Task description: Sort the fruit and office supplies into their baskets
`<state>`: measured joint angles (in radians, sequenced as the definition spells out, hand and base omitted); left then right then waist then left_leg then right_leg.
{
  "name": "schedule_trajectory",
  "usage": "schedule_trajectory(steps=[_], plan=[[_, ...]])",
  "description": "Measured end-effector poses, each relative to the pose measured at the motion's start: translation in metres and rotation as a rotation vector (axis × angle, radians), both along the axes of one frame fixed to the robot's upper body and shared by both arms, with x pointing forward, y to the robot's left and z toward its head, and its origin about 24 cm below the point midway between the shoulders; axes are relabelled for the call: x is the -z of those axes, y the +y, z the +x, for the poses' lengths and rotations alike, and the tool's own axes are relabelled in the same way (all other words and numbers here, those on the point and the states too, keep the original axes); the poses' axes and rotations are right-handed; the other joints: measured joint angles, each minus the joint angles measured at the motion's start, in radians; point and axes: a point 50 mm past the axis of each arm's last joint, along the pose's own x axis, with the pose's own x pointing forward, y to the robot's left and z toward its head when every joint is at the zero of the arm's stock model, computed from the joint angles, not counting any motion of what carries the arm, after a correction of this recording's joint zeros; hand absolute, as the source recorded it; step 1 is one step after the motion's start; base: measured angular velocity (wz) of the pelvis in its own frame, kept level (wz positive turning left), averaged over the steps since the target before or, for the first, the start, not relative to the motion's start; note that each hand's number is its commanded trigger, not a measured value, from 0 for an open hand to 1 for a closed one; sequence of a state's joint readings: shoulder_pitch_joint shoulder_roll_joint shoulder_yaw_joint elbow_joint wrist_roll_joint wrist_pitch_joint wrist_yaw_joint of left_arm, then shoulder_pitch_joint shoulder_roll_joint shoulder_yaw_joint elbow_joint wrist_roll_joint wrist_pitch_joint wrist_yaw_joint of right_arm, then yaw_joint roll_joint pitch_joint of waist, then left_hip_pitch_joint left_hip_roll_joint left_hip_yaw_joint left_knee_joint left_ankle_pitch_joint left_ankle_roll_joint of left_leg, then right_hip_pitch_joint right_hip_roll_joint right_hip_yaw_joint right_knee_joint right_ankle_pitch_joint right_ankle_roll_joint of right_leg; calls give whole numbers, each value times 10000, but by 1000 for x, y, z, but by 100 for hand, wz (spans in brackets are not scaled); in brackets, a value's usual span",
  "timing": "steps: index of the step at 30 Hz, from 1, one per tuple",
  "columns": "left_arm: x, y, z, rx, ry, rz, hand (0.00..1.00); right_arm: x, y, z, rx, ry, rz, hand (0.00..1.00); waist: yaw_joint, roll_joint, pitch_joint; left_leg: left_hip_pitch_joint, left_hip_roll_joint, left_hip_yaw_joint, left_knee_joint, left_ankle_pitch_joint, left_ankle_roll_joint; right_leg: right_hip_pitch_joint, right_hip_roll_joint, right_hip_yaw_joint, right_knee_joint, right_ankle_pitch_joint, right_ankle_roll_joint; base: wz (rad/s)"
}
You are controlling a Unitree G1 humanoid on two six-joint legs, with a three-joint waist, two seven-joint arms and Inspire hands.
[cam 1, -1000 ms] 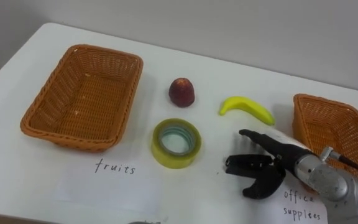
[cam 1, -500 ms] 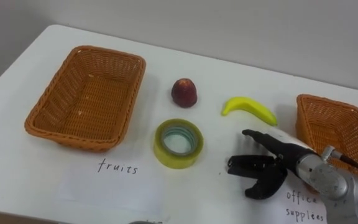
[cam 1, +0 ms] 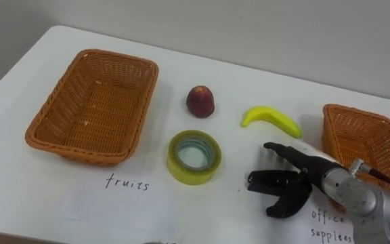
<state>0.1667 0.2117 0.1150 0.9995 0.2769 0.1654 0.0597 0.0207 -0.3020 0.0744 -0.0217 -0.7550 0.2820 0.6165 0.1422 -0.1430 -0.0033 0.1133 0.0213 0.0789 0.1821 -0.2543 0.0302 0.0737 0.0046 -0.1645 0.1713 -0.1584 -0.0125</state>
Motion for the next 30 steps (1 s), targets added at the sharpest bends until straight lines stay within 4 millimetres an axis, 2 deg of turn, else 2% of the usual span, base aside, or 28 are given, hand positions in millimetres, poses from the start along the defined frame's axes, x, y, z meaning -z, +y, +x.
schedule_trajectory(steps=[4, 16, 17, 18, 23, 30], plan=[[-1, -2, 5, 65, -218, -64, 0, 1, 0, 1, -4, 99, 11, 0, 21, -2, -2, 5, -5, 2, 12, 1, 2, 8, -6, 2, -3, 7, 11, 0], [0, -2, 2, 25, -60, -114, 0, 6, 1, -3, 99, 489, 47, 0, 7, 13, 4, 18, 5, -17, -52, 1, 2, 33, 0, -61, -10, 37, 2, 0], [1, -2, 1, 4, 3, -121, 0, 6, 0, -3, 99, 491, 47, 48, 6, 13, 5, 18, 5, -17, -52, 1, 2, 33, 0, -67, -13, 37, 3, 0], [1, -2, 0, -5, 34, -124, 0, 6, 0, -2, 99, 490, 47, 100, 5, 14, 5, 18, 5, -19, -53, 1, 2, 33, 1, -70, -14, 37, 3, 0], [1, -3, -1, -41, 107, -134, 0, 6, 1, -2, 88, 430, -51, 100, 0, 18, 8, 16, 6, -33, -67, 0, 2, 35, -3, -121, -19, 37, 3, 0], [1, -4, 2, -21, 63, -104, 0, 3, 3, 1, 131, -233, -1062, 100, 26, 40, 23, 22, -2, -138, -79, 2, 5, 81, -12, -209, -41, 39, 6, 4]])
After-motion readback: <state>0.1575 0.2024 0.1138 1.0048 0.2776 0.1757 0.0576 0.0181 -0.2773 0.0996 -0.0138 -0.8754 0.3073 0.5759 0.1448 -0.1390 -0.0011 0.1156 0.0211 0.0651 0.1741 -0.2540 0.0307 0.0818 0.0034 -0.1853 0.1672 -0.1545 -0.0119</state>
